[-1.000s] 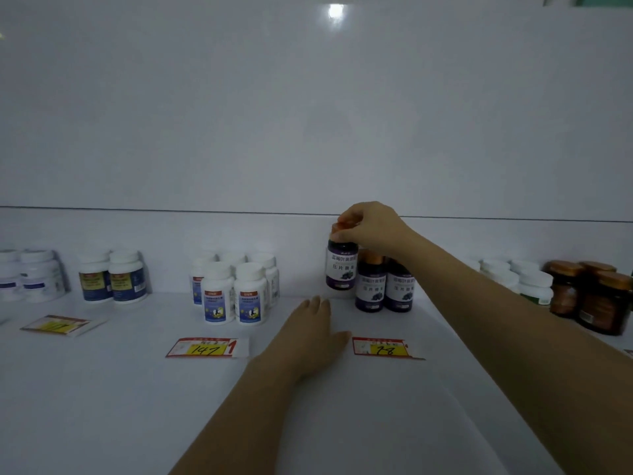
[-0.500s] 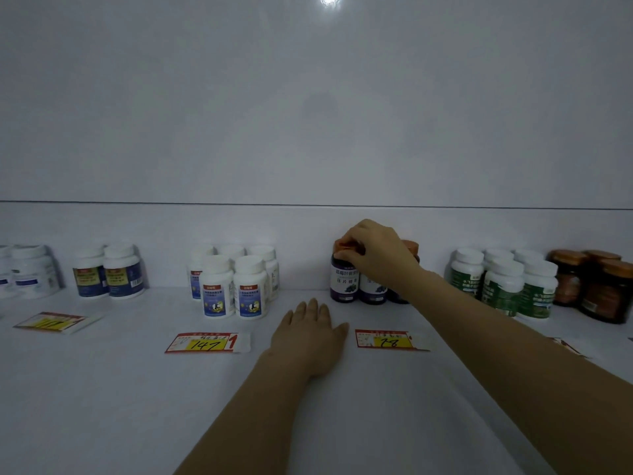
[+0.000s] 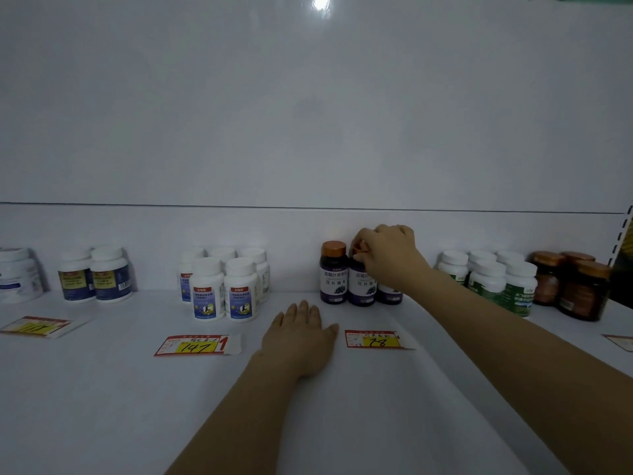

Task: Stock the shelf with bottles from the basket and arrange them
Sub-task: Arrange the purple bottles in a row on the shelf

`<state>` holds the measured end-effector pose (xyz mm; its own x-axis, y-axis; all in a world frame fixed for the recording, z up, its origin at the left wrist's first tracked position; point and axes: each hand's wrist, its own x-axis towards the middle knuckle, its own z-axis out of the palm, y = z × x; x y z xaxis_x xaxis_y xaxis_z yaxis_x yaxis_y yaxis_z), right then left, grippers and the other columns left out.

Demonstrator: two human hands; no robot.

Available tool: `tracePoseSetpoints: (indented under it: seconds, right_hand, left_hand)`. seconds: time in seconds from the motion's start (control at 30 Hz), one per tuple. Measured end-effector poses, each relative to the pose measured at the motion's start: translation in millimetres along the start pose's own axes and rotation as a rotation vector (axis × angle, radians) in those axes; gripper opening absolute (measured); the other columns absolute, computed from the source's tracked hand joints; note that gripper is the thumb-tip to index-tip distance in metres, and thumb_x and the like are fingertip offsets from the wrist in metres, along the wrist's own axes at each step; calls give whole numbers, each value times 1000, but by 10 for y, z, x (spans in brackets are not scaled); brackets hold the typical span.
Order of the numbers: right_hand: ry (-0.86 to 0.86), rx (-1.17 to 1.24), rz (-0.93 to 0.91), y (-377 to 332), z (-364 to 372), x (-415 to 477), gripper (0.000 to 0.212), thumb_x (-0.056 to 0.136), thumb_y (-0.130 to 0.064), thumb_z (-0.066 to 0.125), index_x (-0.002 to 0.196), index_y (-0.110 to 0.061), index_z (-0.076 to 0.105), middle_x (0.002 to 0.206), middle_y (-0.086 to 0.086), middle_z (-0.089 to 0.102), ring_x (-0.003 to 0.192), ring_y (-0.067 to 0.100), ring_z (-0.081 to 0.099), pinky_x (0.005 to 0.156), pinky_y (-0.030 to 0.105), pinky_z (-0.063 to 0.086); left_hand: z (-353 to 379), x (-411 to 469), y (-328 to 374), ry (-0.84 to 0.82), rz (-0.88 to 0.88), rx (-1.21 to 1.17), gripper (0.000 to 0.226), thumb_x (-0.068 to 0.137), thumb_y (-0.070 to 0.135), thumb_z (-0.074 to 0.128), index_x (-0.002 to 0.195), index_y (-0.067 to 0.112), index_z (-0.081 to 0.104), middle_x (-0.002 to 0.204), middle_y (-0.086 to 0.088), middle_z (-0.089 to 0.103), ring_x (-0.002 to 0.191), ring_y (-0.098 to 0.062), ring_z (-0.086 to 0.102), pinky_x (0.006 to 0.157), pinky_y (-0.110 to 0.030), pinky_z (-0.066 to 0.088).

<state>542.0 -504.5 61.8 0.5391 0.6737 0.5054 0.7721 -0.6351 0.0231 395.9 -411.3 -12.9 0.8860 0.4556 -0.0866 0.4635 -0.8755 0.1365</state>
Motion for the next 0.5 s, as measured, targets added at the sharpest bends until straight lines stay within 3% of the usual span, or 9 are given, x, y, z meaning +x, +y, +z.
tracePoseSetpoints:
  seconds: [0.13, 0.2, 0.27, 0.33, 0.43, 0.5]
  right_hand:
    - [-21, 250, 33, -19, -269, -42, 25, 94, -33, 54, 115, -20, 61, 108, 1, 67, 104, 21, 58, 101, 37, 37]
    - [-37, 383, 41, -39, -436, -84, 25, 92, -34, 58, 110, -18, 64, 108, 2, 69, 100, 18, 60, 94, 36, 46]
    - [-48, 441, 22, -69, -566, -119, 24, 90, -34, 61, 106, -17, 65, 108, 2, 69, 92, 13, 59, 78, 24, 49]
    - [-54, 458, 7, -110, -654, -143, 24, 90, -35, 62, 104, -17, 66, 107, 2, 69, 86, 10, 56, 63, 15, 43]
    - [-26, 519, 29, -136, -762, -184, 25, 88, -40, 63, 102, -20, 67, 101, -4, 67, 87, 8, 57, 64, 15, 43]
    - [-30, 678, 88, -96, -804, -215, 27, 87, -43, 63, 101, -21, 68, 97, -9, 66, 88, 9, 60, 73, 22, 50]
  left_hand:
    - [-46, -6, 25, 64, -19, -77, 69, 99, 51, 21, 151, 10, 2, 159, -9, -1, 147, -22, -1, 118, -35, 3]
    - [-132, -46, 108, 159, 34, -262, 74, 94, 53, 43, 149, 11, 17, 156, -5, 19, 144, -20, 17, 114, -30, 19]
    - [-256, -117, 217, 198, 117, -595, 65, 84, 46, 64, 138, 21, 38, 135, 5, 47, 123, -12, 44, 96, -22, 34]
    - [-353, -159, 287, 209, 179, -816, 44, 81, 36, 70, 119, 28, 49, 114, 7, 57, 97, -6, 52, 82, -17, 39]
    - [-428, -181, 279, 234, 236, -981, 28, 82, 27, 70, 105, 29, 54, 104, 8, 63, 82, 2, 54, 69, -9, 40]
    - [-444, -184, 259, 189, 251, -1105, 25, 79, 26, 73, 101, 28, 59, 101, 10, 67, 88, -2, 60, 77, -15, 47]
